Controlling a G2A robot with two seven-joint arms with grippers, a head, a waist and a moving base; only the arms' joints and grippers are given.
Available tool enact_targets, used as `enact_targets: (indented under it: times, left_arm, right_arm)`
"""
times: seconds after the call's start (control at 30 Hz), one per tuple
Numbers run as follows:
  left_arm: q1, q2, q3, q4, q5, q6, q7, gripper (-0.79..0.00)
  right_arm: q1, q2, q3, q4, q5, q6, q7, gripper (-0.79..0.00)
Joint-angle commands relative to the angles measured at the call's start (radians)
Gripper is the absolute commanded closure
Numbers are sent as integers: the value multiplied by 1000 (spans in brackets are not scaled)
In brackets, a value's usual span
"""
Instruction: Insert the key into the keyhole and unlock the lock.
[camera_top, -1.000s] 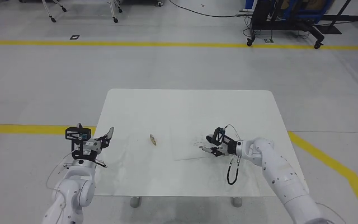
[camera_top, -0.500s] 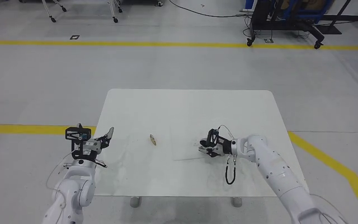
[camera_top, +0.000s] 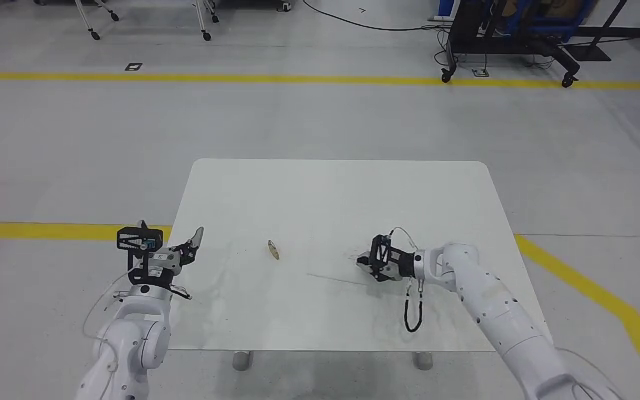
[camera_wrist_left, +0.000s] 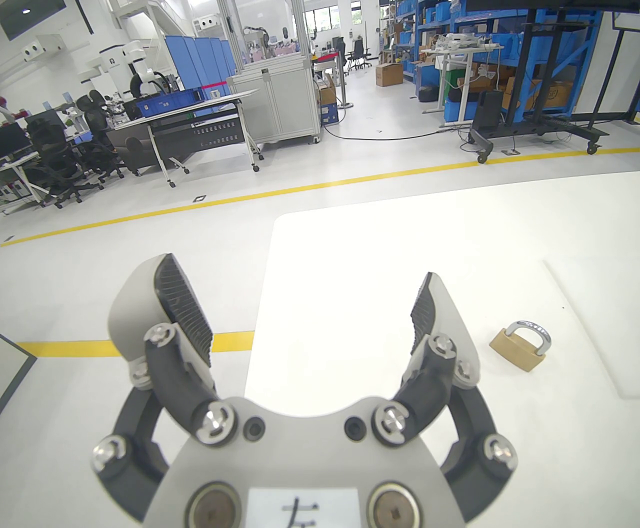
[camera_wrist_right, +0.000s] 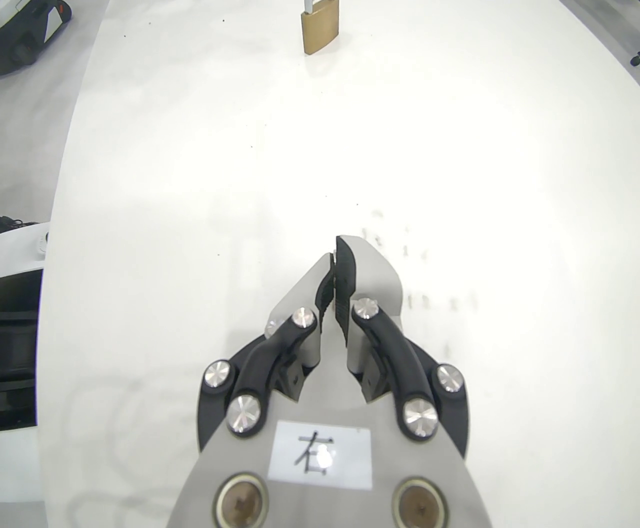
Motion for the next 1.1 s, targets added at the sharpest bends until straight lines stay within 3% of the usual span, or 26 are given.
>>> enact_targets:
  times: [0.0,0.63,0.77,0.9,1.07]
  left_arm:
    - [0,0,0,0,0,0,0,-785]
    - [0,0,0,0,0,0,0,-785]
    - [0,0,0,0,0,0,0,-785]
    - [0,0,0,0,0,0,0,-785]
    - [0,0,0,0,0,0,0,-785]
  right_arm:
    - [-6,5,4,-10,-14,-1,-16,0]
    - [-24,18,16,-39,-47,11,-64,0]
    - [-49,22,40,-63,3,40,-122,0]
    - [-72,30,98,-97,120,28,-225,0]
    - [-74,26,138,-65,484,-29,-256,0]
